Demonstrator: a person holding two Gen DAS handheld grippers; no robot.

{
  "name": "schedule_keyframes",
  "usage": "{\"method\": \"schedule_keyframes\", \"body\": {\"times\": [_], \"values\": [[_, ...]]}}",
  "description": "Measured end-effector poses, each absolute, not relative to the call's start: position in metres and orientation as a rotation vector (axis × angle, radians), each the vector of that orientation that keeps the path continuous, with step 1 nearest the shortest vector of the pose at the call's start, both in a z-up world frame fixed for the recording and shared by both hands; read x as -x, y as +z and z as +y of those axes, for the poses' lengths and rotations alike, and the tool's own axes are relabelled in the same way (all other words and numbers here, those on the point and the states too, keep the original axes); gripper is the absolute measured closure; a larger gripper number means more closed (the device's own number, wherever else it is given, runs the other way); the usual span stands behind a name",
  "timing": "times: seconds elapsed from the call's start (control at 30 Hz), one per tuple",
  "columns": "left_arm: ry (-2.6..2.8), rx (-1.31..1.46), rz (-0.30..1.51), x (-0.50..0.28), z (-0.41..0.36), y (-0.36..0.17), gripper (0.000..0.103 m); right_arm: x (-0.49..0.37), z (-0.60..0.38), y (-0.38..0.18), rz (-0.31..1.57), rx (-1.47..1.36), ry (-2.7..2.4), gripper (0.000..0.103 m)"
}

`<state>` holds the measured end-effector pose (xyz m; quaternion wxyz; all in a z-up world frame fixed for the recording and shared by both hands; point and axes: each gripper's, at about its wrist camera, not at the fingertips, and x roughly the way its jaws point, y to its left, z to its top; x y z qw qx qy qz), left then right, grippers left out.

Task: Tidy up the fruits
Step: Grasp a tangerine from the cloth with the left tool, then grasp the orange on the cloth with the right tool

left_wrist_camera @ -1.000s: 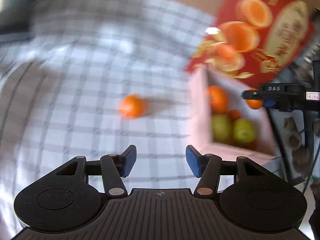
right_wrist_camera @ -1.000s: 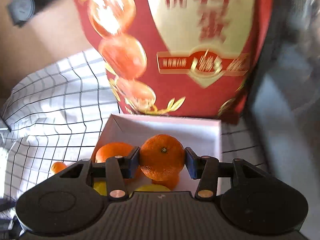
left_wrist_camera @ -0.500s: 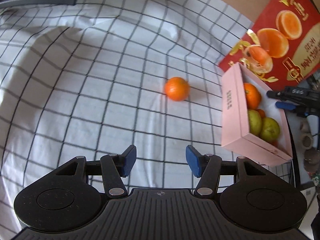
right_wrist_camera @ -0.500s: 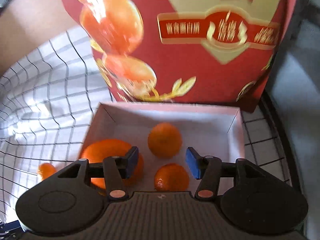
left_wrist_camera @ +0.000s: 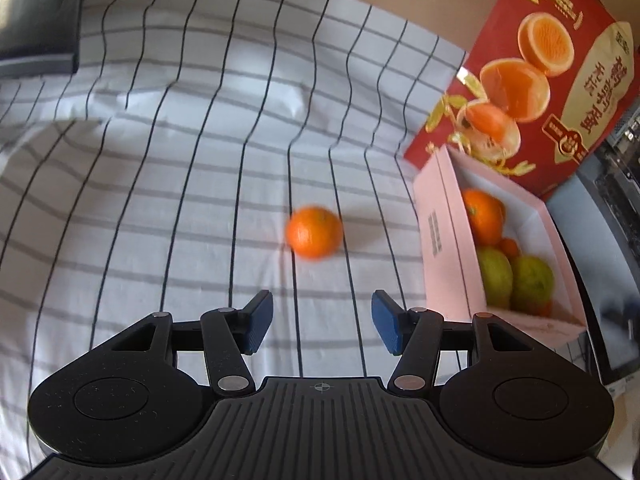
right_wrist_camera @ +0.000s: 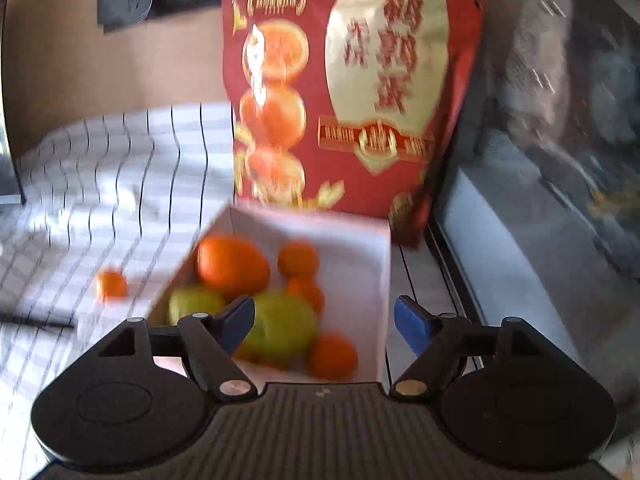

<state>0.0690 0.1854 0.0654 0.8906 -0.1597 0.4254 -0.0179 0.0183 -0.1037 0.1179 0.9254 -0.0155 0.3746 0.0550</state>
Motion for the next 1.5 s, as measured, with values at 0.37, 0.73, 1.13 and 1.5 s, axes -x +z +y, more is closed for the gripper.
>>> {"method": "schedule_keyframes", "body": {"times": [0.37, 0.73, 1.13, 1.5], "values": [[-0.032, 0.167, 0.849, -0.134, 0.167, 0.058, 0.043, 0.069, -0.096, 0.085, 0.930, 0.048, 0.046, 0.026], [0.022, 0.118, 0.927, -0.151, 0.166, 0.031, 0.041, 0.096, -0.092, 0.082, 0.933, 0.079, 0.063, 0.025], [-0.066, 0.168, 0.938, -0.089, 0.157, 0.052, 0.055, 0.096, -0.071, 0.068, 0.937, 0.121, 0.175, 0.025], [-0.270, 0.254, 1.087, 0.024, 0.113, 0.052, 0.055, 0.062, -0.054, 0.044, 0.949, 0.117, 0.233, 0.025]]}}
